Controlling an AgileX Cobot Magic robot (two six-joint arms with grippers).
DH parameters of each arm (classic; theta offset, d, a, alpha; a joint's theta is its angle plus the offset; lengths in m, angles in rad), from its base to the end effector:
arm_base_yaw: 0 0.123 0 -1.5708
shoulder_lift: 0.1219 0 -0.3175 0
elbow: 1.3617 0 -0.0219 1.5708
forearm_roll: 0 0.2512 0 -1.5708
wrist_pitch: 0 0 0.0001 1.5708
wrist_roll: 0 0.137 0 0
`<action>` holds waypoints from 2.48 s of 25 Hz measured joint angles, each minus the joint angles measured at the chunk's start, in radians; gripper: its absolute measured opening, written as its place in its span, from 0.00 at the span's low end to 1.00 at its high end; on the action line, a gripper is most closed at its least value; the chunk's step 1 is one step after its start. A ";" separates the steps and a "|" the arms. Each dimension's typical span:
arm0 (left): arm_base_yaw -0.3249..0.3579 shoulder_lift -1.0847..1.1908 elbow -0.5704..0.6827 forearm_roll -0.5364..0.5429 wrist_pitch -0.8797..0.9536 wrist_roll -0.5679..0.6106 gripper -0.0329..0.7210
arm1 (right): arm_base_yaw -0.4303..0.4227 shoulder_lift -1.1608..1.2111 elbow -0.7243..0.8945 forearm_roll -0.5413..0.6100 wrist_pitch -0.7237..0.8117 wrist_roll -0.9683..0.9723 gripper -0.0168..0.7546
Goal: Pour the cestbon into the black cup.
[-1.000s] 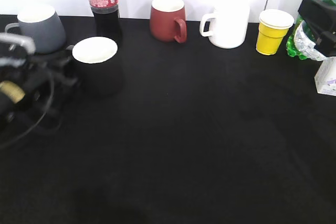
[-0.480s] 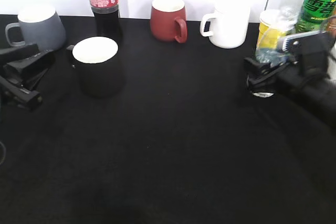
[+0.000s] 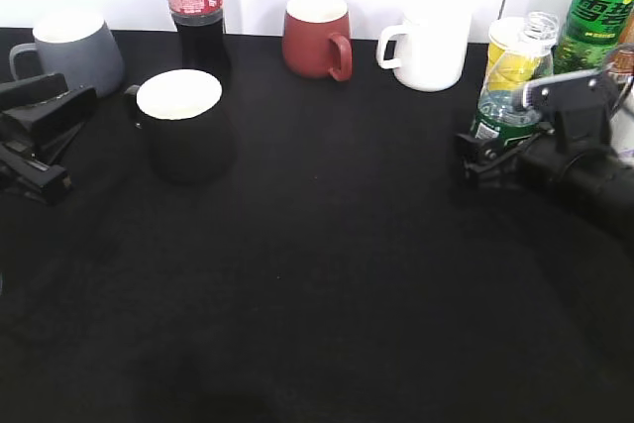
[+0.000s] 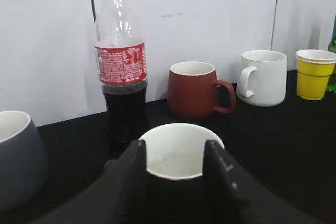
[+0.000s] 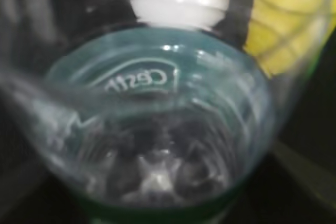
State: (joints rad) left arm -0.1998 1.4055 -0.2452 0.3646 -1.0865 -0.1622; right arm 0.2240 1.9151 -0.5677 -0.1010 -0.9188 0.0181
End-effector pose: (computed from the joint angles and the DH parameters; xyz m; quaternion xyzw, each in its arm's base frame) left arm 0.2417 -0.0930 0.2279 0.1864 0.6873 -0.1778 0.6791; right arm 0.3572 0.0926 0.1280 -0.1318 0.8066 0.0846 0.5699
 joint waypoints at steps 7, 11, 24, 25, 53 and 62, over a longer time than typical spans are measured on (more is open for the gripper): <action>0.000 0.000 0.000 0.020 0.050 -0.138 0.41 | 0.000 -0.235 0.165 0.000 0.120 0.000 0.82; -0.073 -0.039 -0.059 0.052 0.449 -0.263 0.41 | 0.000 -0.551 0.152 0.000 0.655 0.000 0.82; -0.383 -0.964 -0.364 -0.188 1.979 -0.201 0.41 | 0.000 -1.534 -0.042 0.101 1.957 0.000 0.78; -0.383 -1.019 -0.364 -0.191 2.028 -0.156 0.41 | 0.000 -1.593 0.006 0.101 1.966 0.000 0.77; -0.383 -1.122 -0.278 -0.310 2.148 -0.011 0.41 | 0.000 -1.743 0.062 0.048 1.960 0.000 0.77; -0.339 -1.136 -0.278 -0.311 2.148 -0.011 0.41 | 0.000 -1.803 0.062 0.051 1.960 0.000 0.77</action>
State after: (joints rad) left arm -0.5385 0.2700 -0.5231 0.0535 1.0620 -0.1729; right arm 0.2240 0.1123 -0.5055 -0.0502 1.0416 0.0181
